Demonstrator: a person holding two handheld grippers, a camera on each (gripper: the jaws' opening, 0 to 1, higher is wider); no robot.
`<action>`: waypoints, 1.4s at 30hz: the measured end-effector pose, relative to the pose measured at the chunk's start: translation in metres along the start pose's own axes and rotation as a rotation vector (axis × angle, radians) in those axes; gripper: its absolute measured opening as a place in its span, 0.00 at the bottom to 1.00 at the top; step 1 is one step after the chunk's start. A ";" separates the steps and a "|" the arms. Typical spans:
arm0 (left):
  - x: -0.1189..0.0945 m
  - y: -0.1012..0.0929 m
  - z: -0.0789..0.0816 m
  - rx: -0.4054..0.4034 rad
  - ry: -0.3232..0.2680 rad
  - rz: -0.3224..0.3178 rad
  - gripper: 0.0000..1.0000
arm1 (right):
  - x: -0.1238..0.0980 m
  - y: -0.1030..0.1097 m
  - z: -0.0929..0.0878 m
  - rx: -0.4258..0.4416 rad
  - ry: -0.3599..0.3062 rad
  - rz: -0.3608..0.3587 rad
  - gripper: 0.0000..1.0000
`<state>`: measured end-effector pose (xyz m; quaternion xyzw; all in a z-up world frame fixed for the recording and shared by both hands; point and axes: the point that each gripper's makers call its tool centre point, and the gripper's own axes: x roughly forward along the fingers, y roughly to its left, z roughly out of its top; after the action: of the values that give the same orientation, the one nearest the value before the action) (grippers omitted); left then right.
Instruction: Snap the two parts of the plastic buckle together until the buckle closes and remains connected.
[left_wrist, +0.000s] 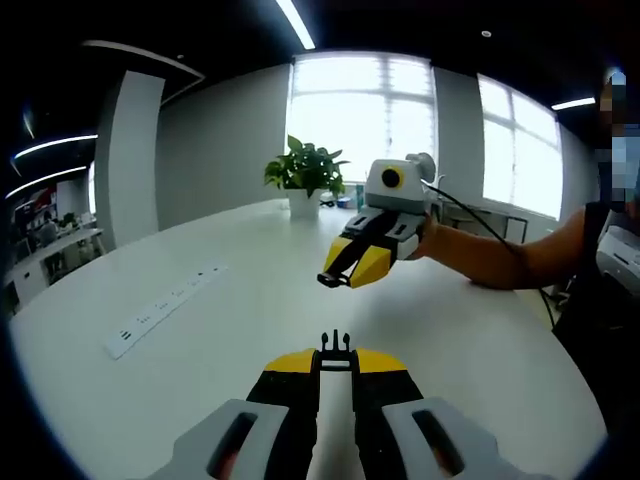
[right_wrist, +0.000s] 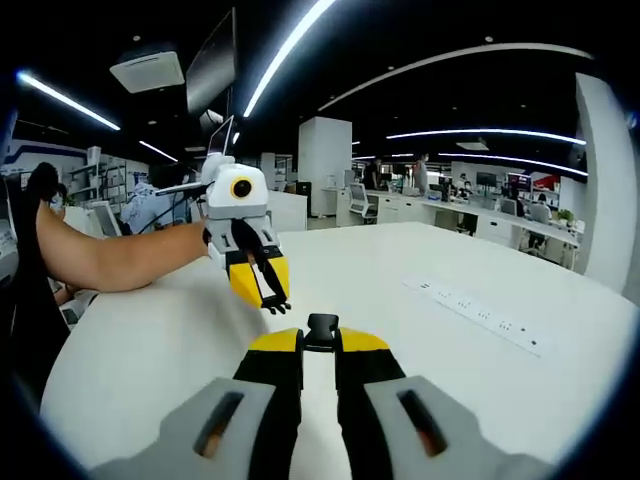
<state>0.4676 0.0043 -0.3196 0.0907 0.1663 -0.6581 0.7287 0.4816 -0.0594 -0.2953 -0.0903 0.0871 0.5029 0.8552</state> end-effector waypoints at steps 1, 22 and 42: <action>0.000 0.002 0.000 -0.002 -0.003 0.002 0.09 | 0.000 0.000 0.000 0.001 0.001 0.002 0.10; -0.004 -0.015 -0.009 0.010 0.021 -0.001 0.09 | -0.001 0.017 -0.008 -0.008 0.034 0.035 0.10; -0.006 -0.032 -0.019 0.002 0.034 -0.017 0.09 | -0.008 0.044 -0.017 -0.010 0.071 0.084 0.10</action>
<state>0.4329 0.0126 -0.3318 0.1012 0.1786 -0.6630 0.7199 0.4378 -0.0496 -0.3128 -0.1084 0.1184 0.5353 0.8293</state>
